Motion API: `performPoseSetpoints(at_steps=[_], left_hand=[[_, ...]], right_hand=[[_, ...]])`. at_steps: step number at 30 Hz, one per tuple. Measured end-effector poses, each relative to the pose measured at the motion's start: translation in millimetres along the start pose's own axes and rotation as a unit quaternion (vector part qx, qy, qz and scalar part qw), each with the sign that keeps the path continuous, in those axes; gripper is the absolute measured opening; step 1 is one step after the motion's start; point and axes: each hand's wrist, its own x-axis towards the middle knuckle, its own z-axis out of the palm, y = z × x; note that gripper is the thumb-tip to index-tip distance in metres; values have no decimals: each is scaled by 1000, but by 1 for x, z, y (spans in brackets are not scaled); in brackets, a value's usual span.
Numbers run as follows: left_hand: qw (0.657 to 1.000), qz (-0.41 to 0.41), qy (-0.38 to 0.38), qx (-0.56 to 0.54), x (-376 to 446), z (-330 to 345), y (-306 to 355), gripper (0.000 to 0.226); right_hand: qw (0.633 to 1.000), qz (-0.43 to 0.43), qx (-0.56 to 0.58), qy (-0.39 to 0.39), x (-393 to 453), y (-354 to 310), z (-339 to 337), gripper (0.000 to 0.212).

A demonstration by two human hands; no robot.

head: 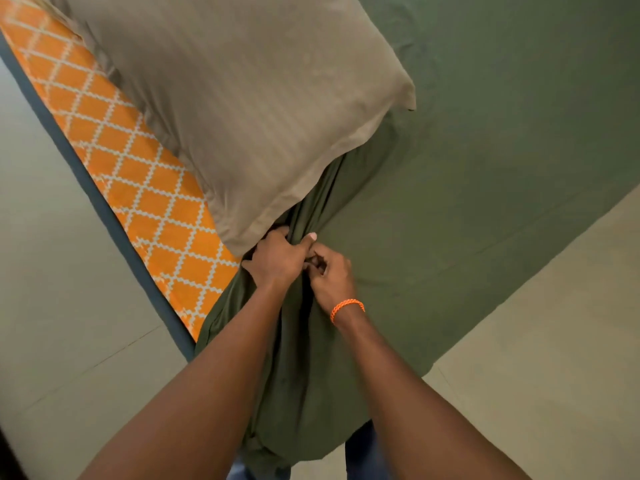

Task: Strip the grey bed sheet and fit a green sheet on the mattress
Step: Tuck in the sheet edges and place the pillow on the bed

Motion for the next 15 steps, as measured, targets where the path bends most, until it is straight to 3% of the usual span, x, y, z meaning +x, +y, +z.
performPoseSetpoints(at_steps=[2, 5, 9, 12, 15], left_hand=[[999, 9, 8, 30, -4, 2, -4, 35], [998, 2, 59, 27, -13, 9, -11, 29], [992, -83, 92, -10, -18, 12, -13, 28], [990, -98, 93, 38, -20, 2, -19, 30], [988, -90, 97, 80, -30, -2, -7, 20]], right_hand=[[1000, 15, -9, -20, -3, -2, -3, 24], [995, 31, -86, -34, -5, -4, -1, 20], [980, 64, -169, -78, -1, -9, 5, 14], [974, 107, -155, -127, -1, -9, -2, 38], [958, 88, -201, -187, -5, -11, -15, 48]])
